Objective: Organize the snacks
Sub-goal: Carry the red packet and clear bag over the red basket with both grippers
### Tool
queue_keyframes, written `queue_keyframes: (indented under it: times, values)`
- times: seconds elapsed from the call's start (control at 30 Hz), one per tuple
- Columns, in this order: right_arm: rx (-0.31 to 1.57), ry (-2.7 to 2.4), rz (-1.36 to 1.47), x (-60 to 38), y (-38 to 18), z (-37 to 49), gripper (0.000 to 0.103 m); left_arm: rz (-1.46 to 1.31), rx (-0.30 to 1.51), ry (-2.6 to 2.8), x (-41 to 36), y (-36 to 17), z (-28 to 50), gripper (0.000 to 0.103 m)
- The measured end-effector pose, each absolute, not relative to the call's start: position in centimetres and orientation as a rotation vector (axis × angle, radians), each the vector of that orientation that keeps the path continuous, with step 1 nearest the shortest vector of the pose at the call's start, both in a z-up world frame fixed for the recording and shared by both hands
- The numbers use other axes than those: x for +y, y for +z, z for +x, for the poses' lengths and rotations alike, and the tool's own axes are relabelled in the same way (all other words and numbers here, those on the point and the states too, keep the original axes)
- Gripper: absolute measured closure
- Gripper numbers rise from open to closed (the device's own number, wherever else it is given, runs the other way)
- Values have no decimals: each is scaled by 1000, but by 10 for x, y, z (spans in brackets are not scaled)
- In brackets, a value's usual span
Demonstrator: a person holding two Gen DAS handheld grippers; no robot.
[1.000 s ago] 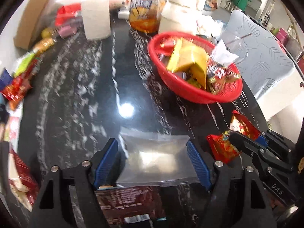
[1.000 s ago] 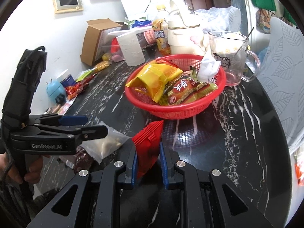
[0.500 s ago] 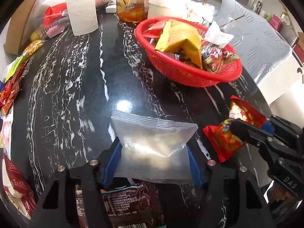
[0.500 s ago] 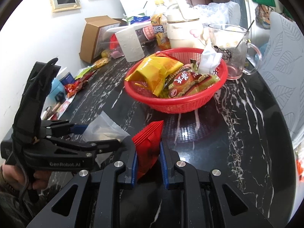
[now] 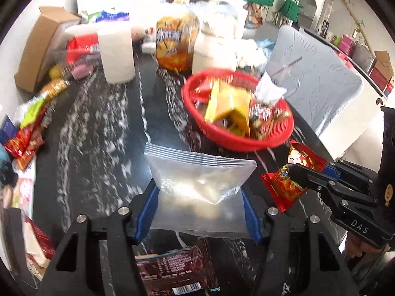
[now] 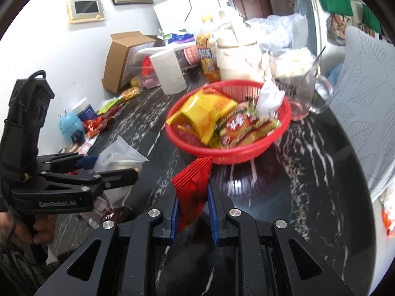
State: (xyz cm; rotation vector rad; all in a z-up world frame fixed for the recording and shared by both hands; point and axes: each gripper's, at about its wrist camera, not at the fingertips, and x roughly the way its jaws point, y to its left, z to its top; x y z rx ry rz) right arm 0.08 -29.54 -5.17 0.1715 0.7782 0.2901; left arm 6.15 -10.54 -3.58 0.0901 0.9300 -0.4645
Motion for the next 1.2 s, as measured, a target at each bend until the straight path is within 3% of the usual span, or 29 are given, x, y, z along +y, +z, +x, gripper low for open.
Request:
queue_keyframes:
  times: [0.83,1.2]
  values:
    - [565,260,49,-298,32,40,83,112,600,-540,-125,71,101,42]
    - [543,185,-5,-316,35,79,83,108,627,-565,-144,61,136,42]
